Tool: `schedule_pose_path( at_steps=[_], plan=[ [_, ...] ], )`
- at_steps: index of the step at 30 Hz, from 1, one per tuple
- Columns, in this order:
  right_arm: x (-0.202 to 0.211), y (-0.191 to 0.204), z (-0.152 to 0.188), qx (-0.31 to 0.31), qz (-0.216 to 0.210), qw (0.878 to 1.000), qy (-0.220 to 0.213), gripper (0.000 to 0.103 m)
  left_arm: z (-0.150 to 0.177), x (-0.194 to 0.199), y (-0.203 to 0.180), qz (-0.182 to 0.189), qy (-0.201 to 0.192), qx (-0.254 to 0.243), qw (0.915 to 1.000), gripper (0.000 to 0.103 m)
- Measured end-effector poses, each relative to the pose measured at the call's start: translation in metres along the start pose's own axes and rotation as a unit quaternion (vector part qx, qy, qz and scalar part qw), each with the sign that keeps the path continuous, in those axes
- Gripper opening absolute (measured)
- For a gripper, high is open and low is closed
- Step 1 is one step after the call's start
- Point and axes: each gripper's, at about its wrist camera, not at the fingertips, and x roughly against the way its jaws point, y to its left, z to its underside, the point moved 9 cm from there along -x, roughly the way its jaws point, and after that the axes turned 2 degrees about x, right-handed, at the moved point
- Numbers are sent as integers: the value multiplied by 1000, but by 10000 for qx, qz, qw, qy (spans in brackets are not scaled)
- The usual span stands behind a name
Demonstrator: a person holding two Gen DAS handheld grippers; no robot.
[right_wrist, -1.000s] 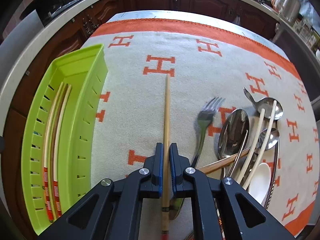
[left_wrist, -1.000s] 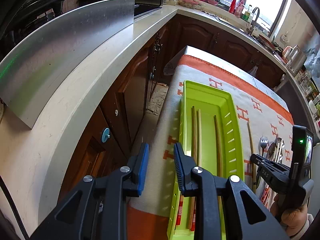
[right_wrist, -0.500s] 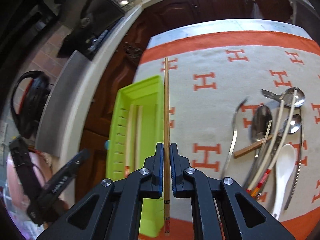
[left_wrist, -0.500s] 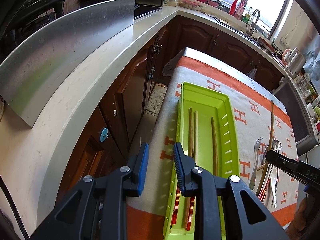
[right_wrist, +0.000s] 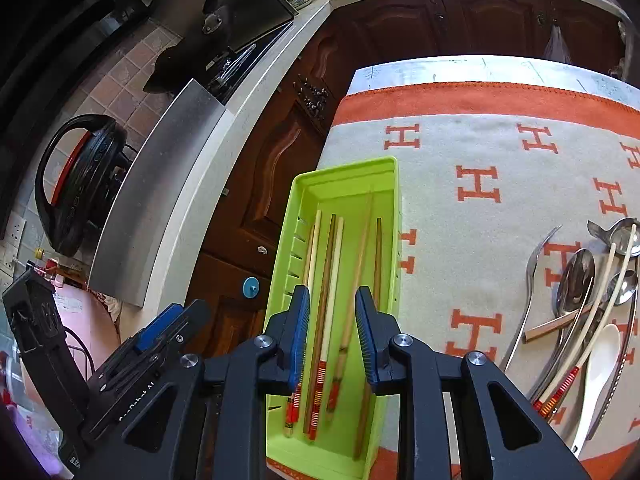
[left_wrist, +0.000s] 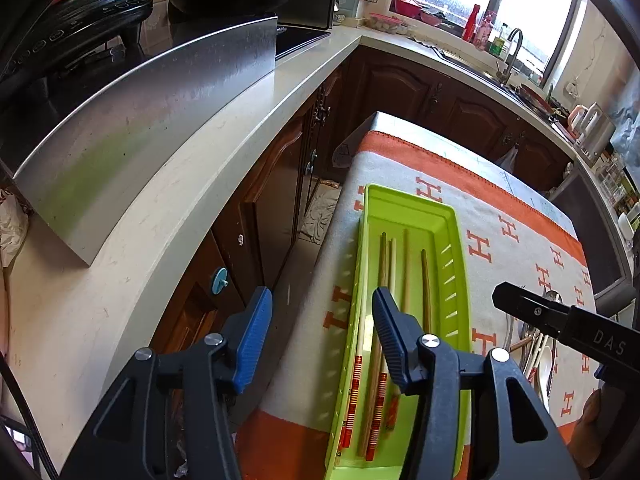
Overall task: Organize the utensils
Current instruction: 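Grasp a light red-tipped chopstick with the right tool and carry it over the tray, then lower the light chopstick into the tray and open the right tool, then move both open tools back over the utensil pile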
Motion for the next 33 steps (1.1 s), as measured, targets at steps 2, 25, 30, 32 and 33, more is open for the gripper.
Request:
schedule_pose_path(
  at_steps=[2, 25, 30, 32, 33],
  plan=[
    [3, -5, 3, 37, 28, 10000, -28, 24, 1, 1, -2, 3, 23, -8, 10000, 51],
    [90, -93, 90, 476, 827, 9946, -410, 29, 53, 25, -81, 219, 214, -696, 9971, 88],
    [128, -125, 105, 394, 1086, 9898, -829, 36, 73, 25, -118, 589, 358, -813, 9943, 89],
    [144, -139, 107, 288, 1155, 9879, -990, 36, 77, 26, -133, 718, 337, -890, 9929, 89],
    [151, -146, 108, 224, 1184, 9870, -1068, 36, 80, 27, -143, 780, 323, -980, 9916, 89]
  ],
)
